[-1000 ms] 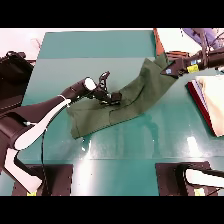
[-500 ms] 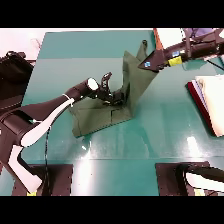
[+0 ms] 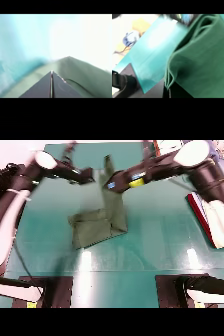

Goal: Fold the shirts.

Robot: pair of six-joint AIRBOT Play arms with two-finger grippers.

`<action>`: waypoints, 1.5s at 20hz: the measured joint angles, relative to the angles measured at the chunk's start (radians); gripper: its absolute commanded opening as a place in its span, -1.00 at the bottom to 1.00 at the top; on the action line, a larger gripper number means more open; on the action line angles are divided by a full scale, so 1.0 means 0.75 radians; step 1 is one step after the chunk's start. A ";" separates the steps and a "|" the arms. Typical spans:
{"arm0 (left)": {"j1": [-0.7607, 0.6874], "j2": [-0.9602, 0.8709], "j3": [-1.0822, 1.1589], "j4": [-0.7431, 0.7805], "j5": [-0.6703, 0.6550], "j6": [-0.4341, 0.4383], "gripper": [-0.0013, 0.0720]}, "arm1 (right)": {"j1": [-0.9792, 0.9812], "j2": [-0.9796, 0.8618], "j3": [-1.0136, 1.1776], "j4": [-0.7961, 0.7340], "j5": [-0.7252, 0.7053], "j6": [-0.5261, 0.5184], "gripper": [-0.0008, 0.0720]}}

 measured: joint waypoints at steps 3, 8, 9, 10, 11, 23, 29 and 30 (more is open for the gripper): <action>0.156 0.156 0.011 0.116 -0.060 0.000 -0.90 | 0.202 -0.134 0.003 0.024 -0.148 -0.020 -0.03; 0.333 0.316 0.017 0.194 -0.138 0.002 -0.90 | 0.308 -0.279 0.034 0.069 -0.201 -0.083 -0.03; 0.349 0.331 0.017 0.199 -0.154 0.004 -0.90 | 0.278 -0.278 0.010 0.048 -0.179 -0.087 -0.03; 0.361 0.340 0.017 0.205 -0.164 0.004 -0.90 | 0.237 -0.266 -0.030 0.025 -0.160 -0.086 -0.03; 0.370 0.347 0.017 0.211 -0.172 0.006 -0.90 | 0.180 -0.242 -0.089 -0.002 -0.134 -0.084 -0.03; 0.388 0.366 0.017 0.187 -0.201 0.047 -0.90 | -0.403 -0.265 -0.673 0.025 -0.060 -0.040 0.56; 0.388 0.367 0.017 0.137 -0.198 0.049 -0.90 | -0.271 -0.466 -0.589 0.285 -0.131 -0.120 -0.30; 0.380 0.366 0.017 0.130 -0.198 0.050 -0.90 | -0.245 -0.497 -0.548 0.284 -0.141 -0.127 -0.75</action>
